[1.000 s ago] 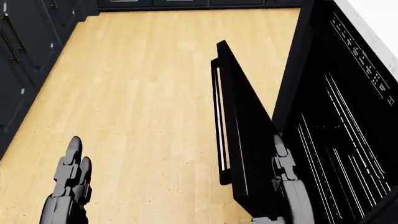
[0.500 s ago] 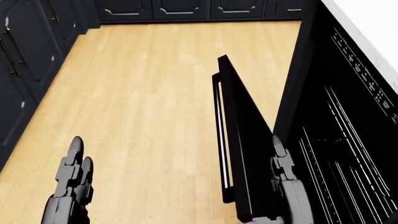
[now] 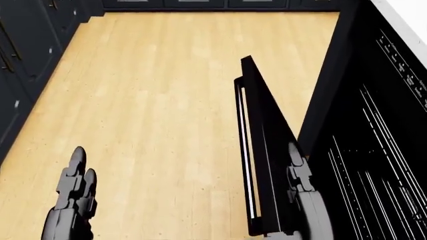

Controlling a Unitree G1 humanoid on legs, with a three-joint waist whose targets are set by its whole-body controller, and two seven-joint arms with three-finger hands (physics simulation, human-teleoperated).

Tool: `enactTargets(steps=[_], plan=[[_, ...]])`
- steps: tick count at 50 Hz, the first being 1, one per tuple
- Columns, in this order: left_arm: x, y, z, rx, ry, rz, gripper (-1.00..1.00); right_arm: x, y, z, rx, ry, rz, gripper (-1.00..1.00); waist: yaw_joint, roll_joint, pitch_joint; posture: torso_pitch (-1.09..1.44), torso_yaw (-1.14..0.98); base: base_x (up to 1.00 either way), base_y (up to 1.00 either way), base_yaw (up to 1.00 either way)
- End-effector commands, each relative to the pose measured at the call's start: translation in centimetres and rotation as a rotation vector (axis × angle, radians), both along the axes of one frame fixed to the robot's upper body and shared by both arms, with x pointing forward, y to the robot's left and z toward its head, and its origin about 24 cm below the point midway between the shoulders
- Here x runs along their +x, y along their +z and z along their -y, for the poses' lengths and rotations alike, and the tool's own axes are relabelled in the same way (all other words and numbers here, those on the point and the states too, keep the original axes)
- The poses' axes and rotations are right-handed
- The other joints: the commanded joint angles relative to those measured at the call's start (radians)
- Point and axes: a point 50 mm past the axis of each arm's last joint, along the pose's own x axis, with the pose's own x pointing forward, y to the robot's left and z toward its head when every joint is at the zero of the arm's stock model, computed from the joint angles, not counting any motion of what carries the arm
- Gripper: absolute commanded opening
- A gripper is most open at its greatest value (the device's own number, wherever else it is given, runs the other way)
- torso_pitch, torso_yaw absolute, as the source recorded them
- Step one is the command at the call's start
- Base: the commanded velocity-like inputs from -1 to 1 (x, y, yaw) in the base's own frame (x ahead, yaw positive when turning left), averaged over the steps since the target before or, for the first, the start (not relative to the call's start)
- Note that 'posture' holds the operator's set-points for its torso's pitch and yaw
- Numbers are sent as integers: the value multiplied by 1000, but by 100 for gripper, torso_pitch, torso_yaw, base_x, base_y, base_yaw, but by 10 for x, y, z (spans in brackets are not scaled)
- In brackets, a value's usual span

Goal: Close the dishwasher door

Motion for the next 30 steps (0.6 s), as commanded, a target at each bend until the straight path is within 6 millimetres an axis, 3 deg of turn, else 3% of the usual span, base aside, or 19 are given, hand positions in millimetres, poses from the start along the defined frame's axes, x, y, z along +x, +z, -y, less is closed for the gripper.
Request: enactTargets(steps=[1,8,15,20,26,30], plan=[[5,20,-1,10,1,108,100,4,18,-3,4,11,93,100,1,2,-26,0,0,0,0,0],[13,18,-13,-40,71,88,100,9,25,-6,-12,4,103,100,-6,19,-47,0,0,0,0,0],[20,20,-20,-59,34,33,100,51,38,-24,-14,56,86,100,-15,30,-53,0,0,0,0,0],[23,21,-22,-74,37,29,100,104,29,-46,14,149,24,100,-27,39,-52,0,0,0,0,0],[24,21,-24,-83,48,25,100,129,22,-66,50,217,-18,100,-29,47,-49,0,0,0,0,0],[24,22,-26,-86,54,27,100,129,13,-64,117,242,-85,100,-28,50,-48,0,0,0,0,0]])
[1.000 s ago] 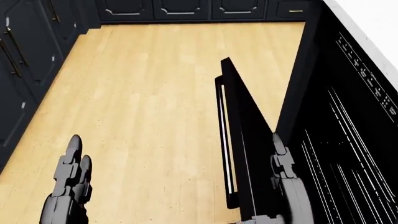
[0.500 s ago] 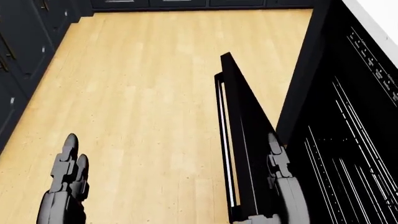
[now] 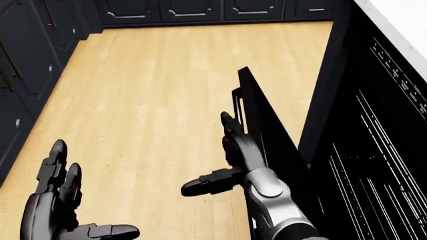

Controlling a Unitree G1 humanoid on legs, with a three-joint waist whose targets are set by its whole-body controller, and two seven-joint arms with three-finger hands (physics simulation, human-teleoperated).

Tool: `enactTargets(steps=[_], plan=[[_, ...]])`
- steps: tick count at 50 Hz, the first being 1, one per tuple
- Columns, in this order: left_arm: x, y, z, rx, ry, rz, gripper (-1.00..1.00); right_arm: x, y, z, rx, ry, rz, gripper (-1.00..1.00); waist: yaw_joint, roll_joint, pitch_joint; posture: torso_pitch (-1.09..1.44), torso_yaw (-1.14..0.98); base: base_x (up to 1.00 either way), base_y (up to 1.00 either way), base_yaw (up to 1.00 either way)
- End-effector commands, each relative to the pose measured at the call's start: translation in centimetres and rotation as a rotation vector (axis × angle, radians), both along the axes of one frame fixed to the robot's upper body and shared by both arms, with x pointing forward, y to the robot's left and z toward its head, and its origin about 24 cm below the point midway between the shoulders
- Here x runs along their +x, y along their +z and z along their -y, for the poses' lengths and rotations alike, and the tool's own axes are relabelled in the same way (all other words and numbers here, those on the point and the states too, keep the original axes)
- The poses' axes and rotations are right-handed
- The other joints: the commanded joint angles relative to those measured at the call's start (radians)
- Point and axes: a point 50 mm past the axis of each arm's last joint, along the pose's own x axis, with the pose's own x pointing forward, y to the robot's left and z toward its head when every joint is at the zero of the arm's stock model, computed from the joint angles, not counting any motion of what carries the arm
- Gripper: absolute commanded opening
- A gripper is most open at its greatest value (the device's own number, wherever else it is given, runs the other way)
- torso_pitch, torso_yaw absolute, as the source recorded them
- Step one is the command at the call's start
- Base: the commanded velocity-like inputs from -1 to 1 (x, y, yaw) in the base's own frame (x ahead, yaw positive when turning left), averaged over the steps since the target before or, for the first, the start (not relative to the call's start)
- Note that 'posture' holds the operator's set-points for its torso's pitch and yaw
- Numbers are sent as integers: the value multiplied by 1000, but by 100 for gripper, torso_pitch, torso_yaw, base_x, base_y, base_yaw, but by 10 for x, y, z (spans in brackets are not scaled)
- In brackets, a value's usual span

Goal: Close the dishwasher door

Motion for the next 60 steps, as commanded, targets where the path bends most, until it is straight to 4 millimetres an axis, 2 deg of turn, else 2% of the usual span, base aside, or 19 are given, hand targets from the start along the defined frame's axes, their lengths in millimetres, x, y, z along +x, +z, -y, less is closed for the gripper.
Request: enactTargets(steps=[1,11,13,26,29,41,60], plan=[[4,18,-1,10,1,90,100,11,21,2,55,9,83,100,-3,4,-22,0,0,0,0,0],[5,19,-4,5,6,87,100,-10,-17,3,146,25,-111,100,5,-4,-20,0,0,0,0,0],[5,19,-4,5,7,86,100,-19,-29,1,186,39,-155,100,6,-6,-19,0,0,0,0,0],[7,20,-7,4,11,83,100,-55,-68,-12,163,108,-312,100,10,-5,-23,0,0,0,0,0],[6,20,-6,6,9,84,100,-56,-69,-11,158,106,-304,100,9,-5,-26,0,0,0,0,0],[8,18,-5,10,6,79,100,-85,-96,-11,112,133,-424,100,7,-4,-31,0,0,0,0,0],[1,19,-4,11,2,83,100,-105,-117,15,-21,52,-446,100,8,-7,-36,0,0,0,0,0]])
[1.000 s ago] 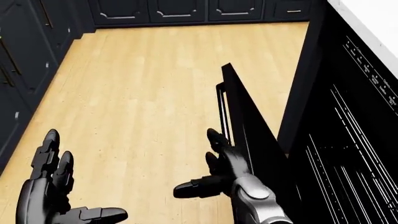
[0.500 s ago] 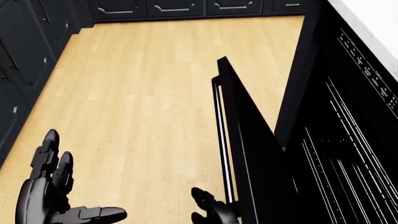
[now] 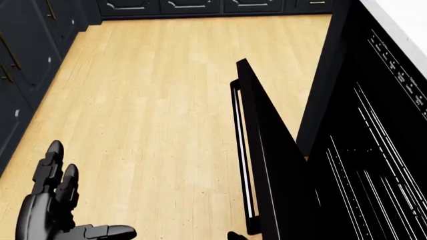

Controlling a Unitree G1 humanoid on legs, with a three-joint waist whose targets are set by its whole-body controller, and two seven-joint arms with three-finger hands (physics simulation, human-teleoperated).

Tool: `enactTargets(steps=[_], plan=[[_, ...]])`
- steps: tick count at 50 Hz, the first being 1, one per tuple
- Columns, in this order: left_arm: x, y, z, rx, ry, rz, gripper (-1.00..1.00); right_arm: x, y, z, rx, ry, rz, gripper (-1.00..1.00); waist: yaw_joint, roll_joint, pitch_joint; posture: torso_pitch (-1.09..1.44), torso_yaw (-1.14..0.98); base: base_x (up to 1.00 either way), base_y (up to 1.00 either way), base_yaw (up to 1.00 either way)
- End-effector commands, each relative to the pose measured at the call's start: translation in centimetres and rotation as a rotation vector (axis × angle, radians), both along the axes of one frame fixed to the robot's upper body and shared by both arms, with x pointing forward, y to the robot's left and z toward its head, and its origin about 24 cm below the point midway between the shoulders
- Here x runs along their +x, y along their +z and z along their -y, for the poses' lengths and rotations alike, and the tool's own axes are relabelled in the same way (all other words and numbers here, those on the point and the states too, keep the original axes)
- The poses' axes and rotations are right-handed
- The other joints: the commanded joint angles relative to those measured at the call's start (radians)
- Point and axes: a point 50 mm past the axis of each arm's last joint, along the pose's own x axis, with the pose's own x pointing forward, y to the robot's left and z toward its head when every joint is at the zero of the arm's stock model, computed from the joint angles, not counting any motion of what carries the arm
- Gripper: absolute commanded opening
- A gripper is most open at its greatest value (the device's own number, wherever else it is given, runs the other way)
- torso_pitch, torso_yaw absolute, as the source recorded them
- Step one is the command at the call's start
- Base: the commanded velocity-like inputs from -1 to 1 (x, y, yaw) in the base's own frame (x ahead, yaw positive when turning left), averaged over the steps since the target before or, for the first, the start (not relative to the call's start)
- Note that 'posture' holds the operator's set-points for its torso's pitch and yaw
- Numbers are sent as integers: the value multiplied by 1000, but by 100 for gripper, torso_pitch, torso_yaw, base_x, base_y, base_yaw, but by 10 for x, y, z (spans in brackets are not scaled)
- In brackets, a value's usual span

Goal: Close the dishwasher door

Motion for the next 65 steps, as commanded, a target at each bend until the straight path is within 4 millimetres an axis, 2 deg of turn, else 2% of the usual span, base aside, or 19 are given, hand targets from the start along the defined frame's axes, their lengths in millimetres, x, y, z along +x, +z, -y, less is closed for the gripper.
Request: enactTargets(steps=[1,13,32,65], plan=[[3,17,0,16,-3,89,100,13,10,0,-8,3,80,100,0,4,-19,0,0,0,0,0],[2,17,1,20,-6,91,100,9,7,11,-55,-7,116,100,1,3,-19,0,0,0,0,0],[3,14,3,28,-8,87,100,-3,1,43,-93,-130,184,100,1,-2,-9,0,0,0,0,0],[2,13,4,32,-10,87,100,-6,8,91,-155,-314,294,100,1,-11,-8,0,0,0,0,0]])
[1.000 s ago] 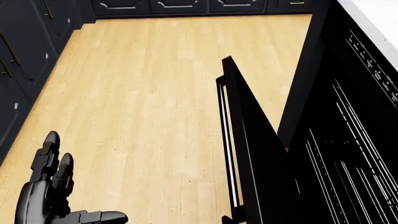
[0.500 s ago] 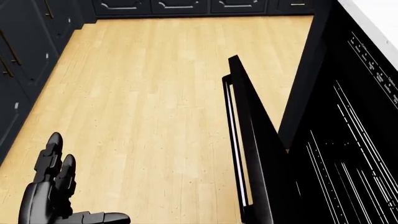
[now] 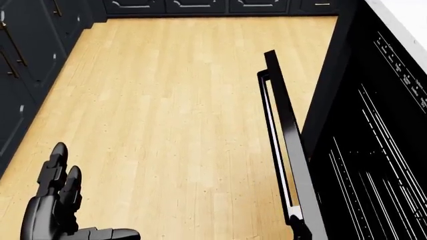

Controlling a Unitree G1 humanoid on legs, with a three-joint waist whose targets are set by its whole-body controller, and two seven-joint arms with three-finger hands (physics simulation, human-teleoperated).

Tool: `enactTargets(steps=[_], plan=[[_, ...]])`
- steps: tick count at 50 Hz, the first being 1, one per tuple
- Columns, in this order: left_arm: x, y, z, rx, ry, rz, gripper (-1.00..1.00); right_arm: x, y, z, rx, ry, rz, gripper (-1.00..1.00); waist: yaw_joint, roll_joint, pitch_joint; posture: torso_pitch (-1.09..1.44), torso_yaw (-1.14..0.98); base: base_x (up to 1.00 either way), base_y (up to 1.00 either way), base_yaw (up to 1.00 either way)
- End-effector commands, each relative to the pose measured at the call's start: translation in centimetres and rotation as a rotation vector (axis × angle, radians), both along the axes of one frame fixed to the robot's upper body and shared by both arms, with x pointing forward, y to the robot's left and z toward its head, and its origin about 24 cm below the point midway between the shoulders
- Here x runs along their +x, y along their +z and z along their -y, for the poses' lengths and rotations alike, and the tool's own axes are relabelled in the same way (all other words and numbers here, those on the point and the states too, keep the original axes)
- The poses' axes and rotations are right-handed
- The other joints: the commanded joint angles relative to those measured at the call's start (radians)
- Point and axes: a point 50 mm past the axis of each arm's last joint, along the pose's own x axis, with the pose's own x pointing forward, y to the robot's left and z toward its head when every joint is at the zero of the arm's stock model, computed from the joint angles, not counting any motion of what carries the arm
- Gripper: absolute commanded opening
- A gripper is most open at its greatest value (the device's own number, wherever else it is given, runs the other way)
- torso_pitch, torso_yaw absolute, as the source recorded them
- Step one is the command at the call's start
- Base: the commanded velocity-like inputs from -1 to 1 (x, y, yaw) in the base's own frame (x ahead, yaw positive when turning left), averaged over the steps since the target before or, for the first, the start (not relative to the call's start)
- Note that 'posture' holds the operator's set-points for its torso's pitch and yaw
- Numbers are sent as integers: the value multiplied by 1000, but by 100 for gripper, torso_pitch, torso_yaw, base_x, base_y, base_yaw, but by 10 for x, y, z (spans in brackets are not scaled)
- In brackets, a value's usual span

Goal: Close the dishwasher door

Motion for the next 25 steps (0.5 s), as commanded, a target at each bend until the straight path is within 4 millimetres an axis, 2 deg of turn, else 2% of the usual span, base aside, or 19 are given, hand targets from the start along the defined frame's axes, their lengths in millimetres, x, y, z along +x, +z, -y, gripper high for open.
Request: enactTargets(steps=[1,25], plan=[[3,17,0,14,-5,89,100,5,5,9,-10,-49,29,100,-2,1,-13,0,0,0,0,0],[2,16,1,15,-4,91,100,-8,7,45,-41,-192,75,100,-2,-9,-18,0,0,0,0,0]])
